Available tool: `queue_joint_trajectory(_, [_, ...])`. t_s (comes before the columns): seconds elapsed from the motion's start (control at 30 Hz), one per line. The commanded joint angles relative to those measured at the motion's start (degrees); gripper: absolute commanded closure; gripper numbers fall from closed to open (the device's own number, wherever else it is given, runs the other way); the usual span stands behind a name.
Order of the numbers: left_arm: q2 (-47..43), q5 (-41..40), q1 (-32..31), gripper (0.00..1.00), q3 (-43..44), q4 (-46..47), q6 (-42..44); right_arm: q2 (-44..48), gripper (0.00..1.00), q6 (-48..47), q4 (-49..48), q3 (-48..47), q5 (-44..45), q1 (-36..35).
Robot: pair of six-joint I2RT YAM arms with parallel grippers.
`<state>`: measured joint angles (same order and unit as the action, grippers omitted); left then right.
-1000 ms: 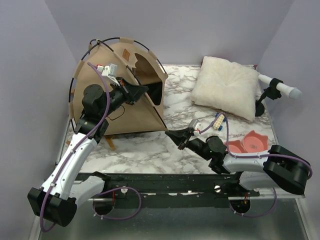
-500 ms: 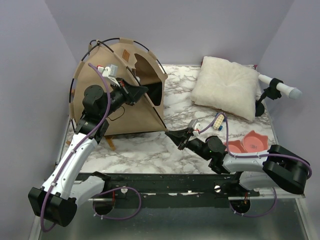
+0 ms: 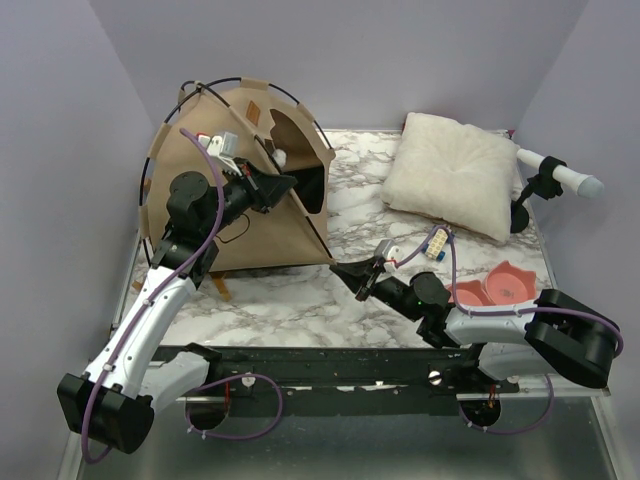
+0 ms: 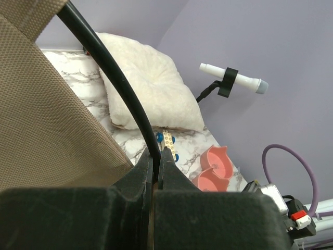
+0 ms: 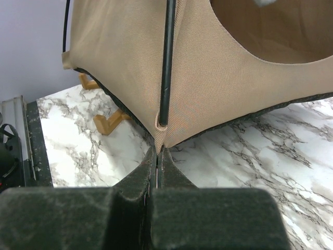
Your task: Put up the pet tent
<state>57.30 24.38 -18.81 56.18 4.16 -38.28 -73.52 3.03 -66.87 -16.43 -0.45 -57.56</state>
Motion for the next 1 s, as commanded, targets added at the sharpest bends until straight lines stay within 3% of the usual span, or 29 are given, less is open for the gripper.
queue_joint_trajectory(0.0, [-1.42,-0.7,1.49,1.0,-0.67,3.13,6.66,-0.61,0.99,0.43,-0.81,0.61,1.74,-0.74])
queue_joint_trajectory(0.97, [-0.7,0.32,2.02,1.0,-3.42,5.87,4.46,-1.98,0.99,0.95,0.03,-0.45,0.89,-0.72])
